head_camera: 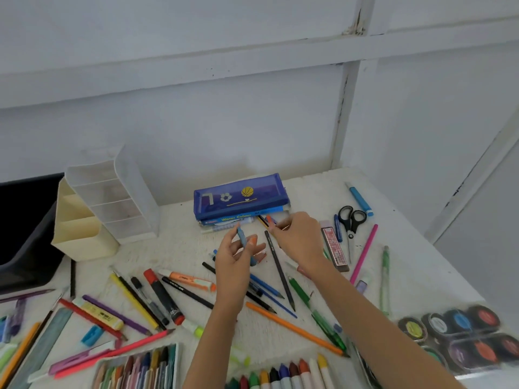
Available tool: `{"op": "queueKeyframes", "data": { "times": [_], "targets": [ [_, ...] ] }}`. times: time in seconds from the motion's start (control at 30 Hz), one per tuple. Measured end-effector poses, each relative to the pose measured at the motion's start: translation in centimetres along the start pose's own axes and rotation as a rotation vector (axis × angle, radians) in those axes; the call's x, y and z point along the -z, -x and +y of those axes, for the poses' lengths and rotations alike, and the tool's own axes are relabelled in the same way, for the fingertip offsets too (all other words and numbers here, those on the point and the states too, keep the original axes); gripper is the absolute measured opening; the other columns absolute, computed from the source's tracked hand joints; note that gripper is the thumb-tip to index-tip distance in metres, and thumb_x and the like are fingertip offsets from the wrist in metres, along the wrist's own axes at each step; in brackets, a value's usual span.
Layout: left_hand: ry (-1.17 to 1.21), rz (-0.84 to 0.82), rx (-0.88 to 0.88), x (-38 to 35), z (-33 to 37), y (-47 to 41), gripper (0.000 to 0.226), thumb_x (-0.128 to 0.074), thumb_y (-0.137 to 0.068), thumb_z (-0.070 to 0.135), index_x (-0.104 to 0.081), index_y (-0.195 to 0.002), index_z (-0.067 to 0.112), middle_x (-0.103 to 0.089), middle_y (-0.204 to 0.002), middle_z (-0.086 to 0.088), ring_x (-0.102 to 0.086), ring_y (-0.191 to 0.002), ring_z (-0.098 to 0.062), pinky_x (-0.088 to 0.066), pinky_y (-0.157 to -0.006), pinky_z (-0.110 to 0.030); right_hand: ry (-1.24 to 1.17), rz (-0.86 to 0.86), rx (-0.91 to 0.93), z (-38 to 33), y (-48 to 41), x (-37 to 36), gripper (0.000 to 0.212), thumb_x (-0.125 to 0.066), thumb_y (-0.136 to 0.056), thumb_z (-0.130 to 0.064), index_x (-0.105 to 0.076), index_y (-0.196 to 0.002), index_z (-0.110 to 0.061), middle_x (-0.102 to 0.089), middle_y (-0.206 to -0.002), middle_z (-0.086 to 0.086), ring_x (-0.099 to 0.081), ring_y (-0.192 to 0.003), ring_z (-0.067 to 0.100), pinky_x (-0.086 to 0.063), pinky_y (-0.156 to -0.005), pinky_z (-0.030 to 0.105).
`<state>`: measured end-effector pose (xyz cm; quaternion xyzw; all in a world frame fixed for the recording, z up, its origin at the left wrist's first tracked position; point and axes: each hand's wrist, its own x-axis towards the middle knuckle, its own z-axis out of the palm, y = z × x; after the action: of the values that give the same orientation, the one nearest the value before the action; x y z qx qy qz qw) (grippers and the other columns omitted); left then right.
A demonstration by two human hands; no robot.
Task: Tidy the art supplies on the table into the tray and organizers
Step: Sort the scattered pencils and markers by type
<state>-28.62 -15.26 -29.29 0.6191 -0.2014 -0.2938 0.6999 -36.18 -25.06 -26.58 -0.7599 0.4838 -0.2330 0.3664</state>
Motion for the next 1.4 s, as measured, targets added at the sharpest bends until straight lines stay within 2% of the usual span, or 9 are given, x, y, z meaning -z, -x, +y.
{"op": "queueKeyframes", "data": {
  "times": [0.2,0.57,0.67,0.73,0.93,1.03,1.17,1.3,1.4],
  "targets": [
    [0.102,0.032,0.074,3.8,1.3,2.8,0.033,-0.047,-0.097,0.008,-0.048,-0.13,0.009,-0.065,-0.108,-0.016,-0.07,-0.088,-0.023,-0.058,-0.067,-0.024,-0.427,-0.131,-0.163,-1.3,7.2,-1.6,0.025,-0.064,-0.087,-0.018,-0.054,-0.111,-0.017,-0.066,-0.065,0.005,-0.066,-0.058,0.015,-0.058,-0.06,0.031],
    [-0.269,0.128,-0.005,16.9,2.0,10.6,0.025,-0.067,-0.085,0.014,-0.064,-0.108,0.024,-0.067,-0.078,-0.012,-0.064,-0.069,-0.014,-0.049,-0.059,-0.019,-0.69,-0.225,-0.247,-4.9,20.0,-8.6,0.028,-0.065,-0.084,-0.004,-0.061,-0.107,-0.019,-0.066,-0.079,0.024,-0.067,-0.069,0.037,-0.058,-0.059,0.037],
    [-0.3,0.127,-0.031,20.0,2.0,12.9,0.024,-0.067,-0.085,0.012,-0.064,-0.106,0.023,-0.066,-0.077,-0.007,-0.061,-0.065,-0.003,-0.049,-0.058,-0.013,-0.727,-0.216,-0.26,-5.4,22.9,-10.0,0.026,-0.065,-0.086,-0.005,-0.062,-0.107,-0.019,-0.067,-0.077,0.024,-0.068,-0.068,0.034,-0.057,-0.056,0.033],
    [-0.288,0.125,-0.028,21.6,1.8,14.0,0.024,-0.067,-0.085,0.011,-0.065,-0.107,0.019,-0.067,-0.078,-0.006,-0.065,-0.068,-0.004,-0.055,-0.065,-0.021,-0.754,-0.238,-0.269,-5.7,24.4,-10.7,0.026,-0.064,-0.086,-0.003,-0.06,-0.107,-0.018,-0.068,-0.073,0.02,-0.068,-0.062,0.028,-0.057,-0.055,0.032],
    [-0.269,0.189,-0.023,24.8,1.7,16.2,0.022,-0.065,-0.087,0.014,-0.064,-0.108,0.018,-0.068,-0.08,-0.004,-0.068,-0.07,-0.016,-0.059,-0.066,-0.038,-0.698,-0.302,-0.239,-6.3,27.3,-12.6,0.032,-0.066,-0.084,-0.001,-0.06,-0.112,-0.015,-0.068,-0.078,0.022,-0.069,-0.066,0.027,-0.058,-0.061,0.034],
    [-0.264,0.202,-0.014,26.2,1.7,16.7,0.018,-0.067,-0.085,0.014,-0.066,-0.101,0.022,-0.068,-0.074,-0.005,-0.068,-0.065,-0.013,-0.059,-0.065,-0.032,-0.588,-0.285,-0.19,-6.4,28.1,-13.4,0.033,-0.069,-0.082,-0.002,-0.062,-0.108,-0.02,-0.07,-0.081,0.015,-0.069,-0.071,0.026,-0.059,-0.065,0.039],
    [-0.261,0.198,0.008,27.3,1.2,17.0,0.019,-0.07,-0.083,0.014,-0.068,-0.101,0.022,-0.069,-0.076,-0.009,-0.069,-0.072,-0.02,-0.058,-0.064,-0.03,-0.394,-0.245,-0.047,-6.6,29.0,-14.1,0.032,-0.071,-0.081,-0.007,-0.064,-0.106,-0.025,-0.068,-0.077,0.005,-0.063,-0.058,0.008,-0.053,-0.055,0.018],
    [-0.341,0.118,-0.025,27.4,0.5,17.6,0.022,-0.071,-0.081,0.018,-0.069,-0.103,0.02,-0.069,-0.075,-0.005,-0.067,-0.072,-0.016,-0.059,-0.066,-0.036,-0.331,-0.211,0.024,-6.6,29.7,-14.5,0.031,-0.07,-0.081,-0.008,-0.063,-0.102,-0.03,-0.066,-0.075,0.002,-0.062,-0.06,0.004,-0.052,-0.053,0.016],
    [-0.43,0.079,-0.085,27.1,0.1,18.2,0.02,-0.073,-0.08,0.019,-0.067,-0.099,0.025,-0.067,-0.077,0.0,-0.062,-0.071,-0.004,-0.054,-0.066,-0.021,-0.327,-0.218,0.048,-6.3,30.0,-14.7,0.029,-0.072,-0.08,-0.011,-0.064,-0.102,-0.029,-0.066,-0.072,-0.001,-0.061,-0.064,0.001,-0.05,-0.057,0.013]
  ]
}}
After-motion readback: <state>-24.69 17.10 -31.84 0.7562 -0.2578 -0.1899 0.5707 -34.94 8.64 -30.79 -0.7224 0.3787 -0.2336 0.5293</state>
